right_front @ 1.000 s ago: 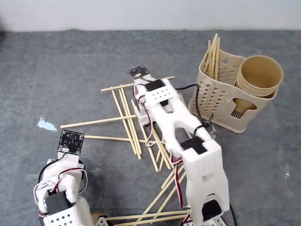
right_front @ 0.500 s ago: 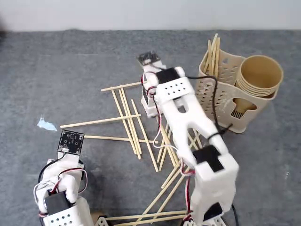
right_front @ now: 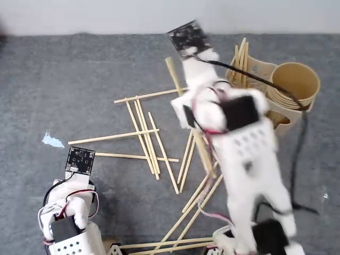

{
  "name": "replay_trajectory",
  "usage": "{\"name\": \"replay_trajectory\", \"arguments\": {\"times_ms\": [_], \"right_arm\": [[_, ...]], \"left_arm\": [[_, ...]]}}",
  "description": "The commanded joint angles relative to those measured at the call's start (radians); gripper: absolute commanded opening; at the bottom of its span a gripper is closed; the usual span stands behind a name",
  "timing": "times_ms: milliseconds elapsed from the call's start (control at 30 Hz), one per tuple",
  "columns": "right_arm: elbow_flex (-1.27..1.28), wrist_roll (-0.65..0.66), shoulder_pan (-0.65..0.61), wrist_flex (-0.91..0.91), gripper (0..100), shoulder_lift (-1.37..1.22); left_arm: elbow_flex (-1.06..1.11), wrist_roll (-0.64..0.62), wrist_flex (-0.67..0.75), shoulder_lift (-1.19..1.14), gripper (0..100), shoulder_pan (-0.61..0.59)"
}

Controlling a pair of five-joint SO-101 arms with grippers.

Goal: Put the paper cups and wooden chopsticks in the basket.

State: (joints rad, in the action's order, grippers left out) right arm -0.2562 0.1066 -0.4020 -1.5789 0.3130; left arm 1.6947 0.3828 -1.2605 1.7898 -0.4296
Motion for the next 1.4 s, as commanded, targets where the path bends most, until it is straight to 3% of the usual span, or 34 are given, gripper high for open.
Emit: {"name": "replay_trajectory", "arguments": {"times_ms": [0,333,667,833,1000,1133,1200,1367], "right_arm": [[-0.038,0.037,0.070,0.041,0.8,0.150],[0.020,0.040,0.254,0.489,0.8,0.231],[0.466,0.043,0.381,1.213,0.8,0.240],[0.654,0.043,0.414,1.451,0.8,0.237],[0.733,0.089,0.410,1.451,1.1,0.240],[0.695,0.104,0.410,1.380,10.6,0.243],[0.640,0.101,0.409,1.303,13.7,0.243],[0.463,0.100,0.341,0.989,9.5,0.243]], "left_arm": [[-0.012,-0.006,-0.006,0.008,14,0.005],[-0.012,-0.006,-0.006,0.008,14,0.005],[-0.012,-0.006,-0.006,0.008,14,0.005],[-0.012,-0.006,-0.006,0.008,14,0.005],[-0.012,-0.006,-0.006,0.008,14,0.005],[-0.012,-0.006,-0.006,0.008,14,0.005],[-0.012,-0.006,-0.006,0.008,14,0.005],[-0.012,-0.006,-0.006,0.008,14,0.005]]}}
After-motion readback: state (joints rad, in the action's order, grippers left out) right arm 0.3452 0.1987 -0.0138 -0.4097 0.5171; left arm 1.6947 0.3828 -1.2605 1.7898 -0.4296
